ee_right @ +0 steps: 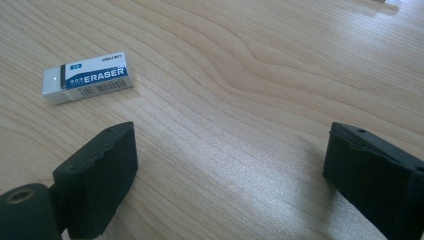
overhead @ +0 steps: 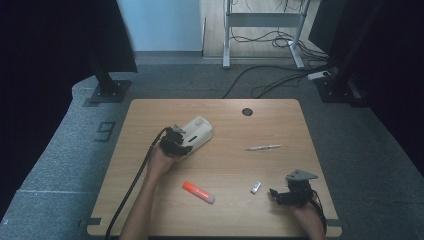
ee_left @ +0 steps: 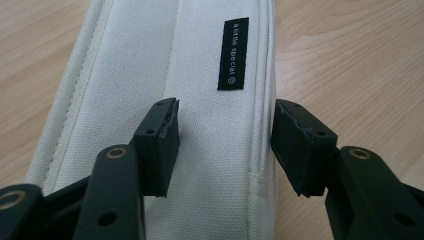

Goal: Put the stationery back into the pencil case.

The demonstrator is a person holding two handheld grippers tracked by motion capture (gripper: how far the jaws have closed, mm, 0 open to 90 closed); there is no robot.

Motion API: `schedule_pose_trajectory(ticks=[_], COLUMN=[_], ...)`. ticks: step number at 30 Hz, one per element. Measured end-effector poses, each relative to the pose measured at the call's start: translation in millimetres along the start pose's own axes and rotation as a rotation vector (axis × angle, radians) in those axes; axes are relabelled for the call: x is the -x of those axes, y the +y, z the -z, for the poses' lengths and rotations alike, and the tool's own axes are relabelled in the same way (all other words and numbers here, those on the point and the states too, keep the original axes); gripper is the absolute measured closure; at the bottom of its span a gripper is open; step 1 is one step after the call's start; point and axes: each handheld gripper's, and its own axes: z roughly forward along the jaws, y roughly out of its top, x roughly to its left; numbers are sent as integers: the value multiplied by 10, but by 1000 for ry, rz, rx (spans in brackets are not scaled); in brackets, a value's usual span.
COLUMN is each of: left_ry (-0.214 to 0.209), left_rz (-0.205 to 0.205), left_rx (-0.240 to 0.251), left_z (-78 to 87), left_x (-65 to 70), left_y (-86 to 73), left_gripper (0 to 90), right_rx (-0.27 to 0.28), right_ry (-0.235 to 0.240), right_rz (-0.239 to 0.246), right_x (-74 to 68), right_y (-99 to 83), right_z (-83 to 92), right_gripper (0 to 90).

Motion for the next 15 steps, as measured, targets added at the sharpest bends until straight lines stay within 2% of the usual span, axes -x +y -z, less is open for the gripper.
schedule_pose_trajectory(ticks=[5,15], left_ry=[-19,-36], left_rz=[14,-2], left_rx=[7,23], left_z=[53,171], left_x=[21,109], left_y=[-71,-251], left_gripper=[464,463], right_rx=[0,0], right_ry=[0,0], right_rz=[0,0], right_x=[0,0], right_y=[0,0], right_z=[0,0], right_gripper=[67,66])
